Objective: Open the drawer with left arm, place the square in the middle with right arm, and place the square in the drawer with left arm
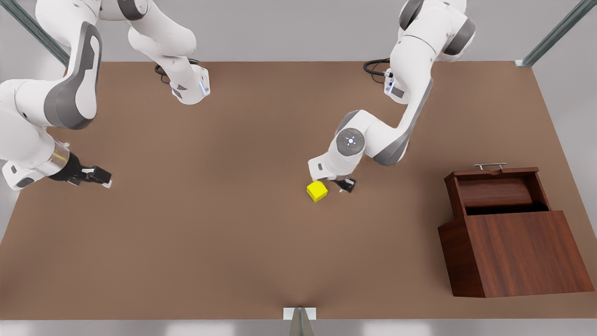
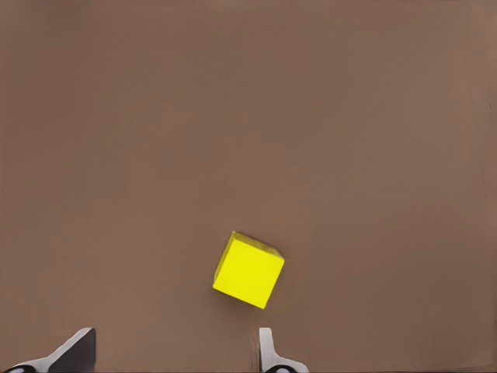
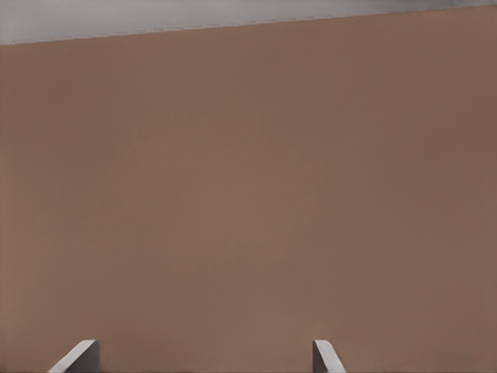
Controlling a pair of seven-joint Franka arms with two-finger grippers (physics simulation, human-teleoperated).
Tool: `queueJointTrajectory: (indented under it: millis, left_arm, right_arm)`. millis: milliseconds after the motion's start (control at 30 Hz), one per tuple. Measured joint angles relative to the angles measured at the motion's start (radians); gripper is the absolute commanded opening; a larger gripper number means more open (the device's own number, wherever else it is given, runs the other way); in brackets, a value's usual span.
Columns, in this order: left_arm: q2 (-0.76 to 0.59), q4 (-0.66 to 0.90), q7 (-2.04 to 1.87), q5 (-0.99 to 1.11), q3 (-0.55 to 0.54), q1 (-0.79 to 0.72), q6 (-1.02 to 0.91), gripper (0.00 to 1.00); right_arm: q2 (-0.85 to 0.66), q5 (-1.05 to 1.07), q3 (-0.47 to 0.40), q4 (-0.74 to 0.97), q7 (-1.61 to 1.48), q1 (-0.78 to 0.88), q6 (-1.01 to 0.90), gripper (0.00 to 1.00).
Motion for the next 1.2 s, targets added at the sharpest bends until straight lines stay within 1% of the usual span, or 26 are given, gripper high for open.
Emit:
queueJointTrajectory:
  millis: [100, 167, 200, 267, 333, 500, 600, 767, 1033, 1067, 1100, 1133, 1200]
  left_arm:
    - [0.058, -0.001, 0.029, 0.034, 0.000, -0.037, 0.036, 1.00]
    - [0.089, -0.005, 0.157, 0.059, 0.000, -0.051, 0.095, 1.00]
    - [0.108, -0.005, 0.171, 0.069, 0.000, -0.056, 0.122, 1.00]
    - [0.115, -0.053, 0.214, 0.081, 0.000, -0.069, 0.178, 1.00]
    - [0.115, -0.106, 0.227, 0.090, 0.000, -0.070, 0.236, 1.00]
    - [0.145, -0.114, 0.230, 0.120, 0.003, -0.070, 0.252, 1.00]
    - [0.149, -0.175, 0.229, 0.149, 0.003, -0.070, 0.313, 1.00]
    - [0.171, -0.177, 0.227, 0.195, 0.003, -0.071, 0.315, 1.00]
    - [0.227, -0.191, 0.209, 0.216, 0.004, -0.080, 0.372, 1.00]
    - [0.229, -0.191, 0.208, 0.216, 0.005, -0.081, 0.372, 0.96]
    - [0.228, -0.190, 0.202, 0.216, 0.005, -0.081, 0.371, 0.86]
    - [0.229, -0.191, 0.193, 0.216, 0.005, -0.081, 0.370, 0.79]
    - [0.234, -0.191, 0.192, 0.217, 0.005, -0.081, 0.373, 0.75]
  right_arm:
    - [0.042, -0.001, 0.000, 0.020, -0.001, -0.001, 0.010, 1.00]
    - [0.092, -0.001, 0.001, 0.099, 0.008, 0.003, 0.011, 1.00]
    - [0.091, -0.006, 0.000, 0.114, 0.008, -0.002, 0.011, 1.00]
    - [0.091, -0.014, -0.002, 0.143, 0.009, -0.005, 0.014, 1.00]
    - [0.092, -0.011, -0.002, 0.146, 0.009, -0.002, 0.013, 1.00]
    - [0.091, -0.011, -0.002, 0.146, 0.008, -0.002, 0.013, 1.00]
    - [0.091, -0.011, -0.002, 0.145, 0.008, -0.002, 0.012, 1.00]
    - [0.092, -0.009, -0.002, 0.145, 0.001, -0.001, 0.013, 1.00]
    - [0.092, -0.011, -0.002, 0.146, -0.001, -0.002, 0.013, 1.00]
    - [0.092, -0.010, -0.002, 0.146, -0.001, -0.001, 0.013, 1.00]
    - [0.091, -0.011, -0.002, 0.146, 0.000, -0.002, 0.013, 1.00]
    - [0.091, -0.011, -0.002, 0.146, 0.003, -0.003, 0.013, 1.00]
    - [0.092, -0.011, -0.002, 0.146, 0.006, -0.001, 0.013, 1.00]
